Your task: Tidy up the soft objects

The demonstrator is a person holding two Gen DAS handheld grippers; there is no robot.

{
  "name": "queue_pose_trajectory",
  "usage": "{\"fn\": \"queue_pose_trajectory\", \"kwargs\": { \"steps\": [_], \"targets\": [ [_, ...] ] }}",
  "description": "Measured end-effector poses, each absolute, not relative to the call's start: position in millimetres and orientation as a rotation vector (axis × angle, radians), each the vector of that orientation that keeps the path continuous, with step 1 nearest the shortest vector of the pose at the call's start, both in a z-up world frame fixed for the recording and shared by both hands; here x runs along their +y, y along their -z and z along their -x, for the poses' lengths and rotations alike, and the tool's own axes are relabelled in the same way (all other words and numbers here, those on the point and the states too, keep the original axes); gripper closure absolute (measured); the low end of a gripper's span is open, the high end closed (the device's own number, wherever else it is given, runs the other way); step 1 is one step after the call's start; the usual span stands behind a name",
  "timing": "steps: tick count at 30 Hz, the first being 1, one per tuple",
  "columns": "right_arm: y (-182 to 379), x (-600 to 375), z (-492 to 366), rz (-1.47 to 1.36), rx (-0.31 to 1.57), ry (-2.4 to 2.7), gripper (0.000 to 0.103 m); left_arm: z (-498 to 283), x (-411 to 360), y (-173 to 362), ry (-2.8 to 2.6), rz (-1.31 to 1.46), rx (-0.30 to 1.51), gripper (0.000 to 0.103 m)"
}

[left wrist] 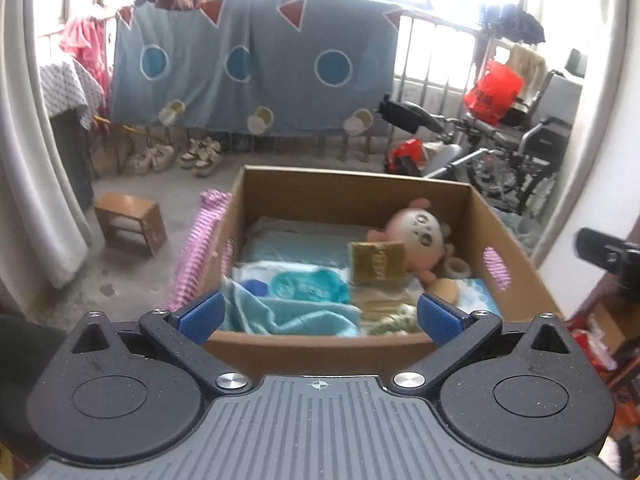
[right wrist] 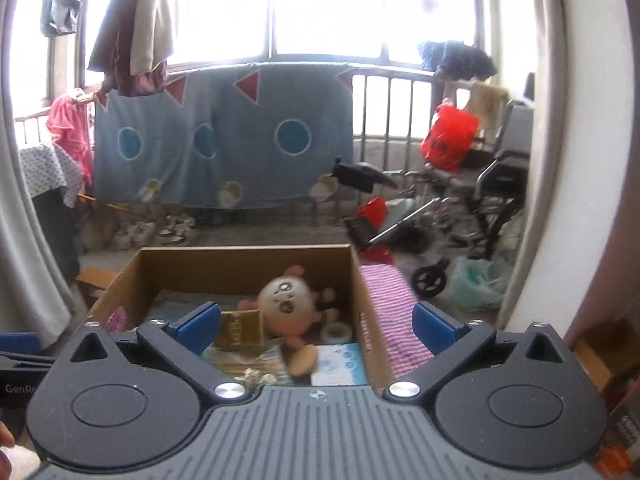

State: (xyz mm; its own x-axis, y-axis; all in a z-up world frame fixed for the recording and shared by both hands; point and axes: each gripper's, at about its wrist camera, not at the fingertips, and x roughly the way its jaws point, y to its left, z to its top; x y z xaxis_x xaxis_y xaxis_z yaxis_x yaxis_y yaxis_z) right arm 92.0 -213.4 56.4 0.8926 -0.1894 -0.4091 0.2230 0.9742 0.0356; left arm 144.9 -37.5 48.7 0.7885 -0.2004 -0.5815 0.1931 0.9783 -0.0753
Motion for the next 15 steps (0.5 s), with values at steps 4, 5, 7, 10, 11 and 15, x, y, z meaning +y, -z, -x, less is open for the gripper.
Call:
{"fn": "queue_pose_trajectory", "kwargs": {
  "steps": [4,5,7,10,11,15],
  "targets": [
    [-58,-209,-90,-0.046,0.394,0.235,0.0,-146,-38,-48,0.174,-0.007,0.617,0.0],
    [-59,-207,-91,-0.034,0.387,0.241,0.0,-147,-36,-48,0.172,0.005,0.626,0.0],
    [-59,-205,-91,-0.038,0.38,0.241,0.0,-151,-32,-47,0.167,0.03,0.647,0.0],
    [-59,-207,-102,-0.079,0.415,0.201,0.0,-157,-29,-46,0.143,0.04,0.69,0.0],
    [-58,-208,-105,-0.088,0.437,0.189,0.0,-158,-30,-45,0.128,0.022,0.702,0.0],
    [-48,-207,-118,-0.082,0.517,0.187,0.0,-163,-37,-41,0.109,-0.026,0.746,0.0]
  ]
}}
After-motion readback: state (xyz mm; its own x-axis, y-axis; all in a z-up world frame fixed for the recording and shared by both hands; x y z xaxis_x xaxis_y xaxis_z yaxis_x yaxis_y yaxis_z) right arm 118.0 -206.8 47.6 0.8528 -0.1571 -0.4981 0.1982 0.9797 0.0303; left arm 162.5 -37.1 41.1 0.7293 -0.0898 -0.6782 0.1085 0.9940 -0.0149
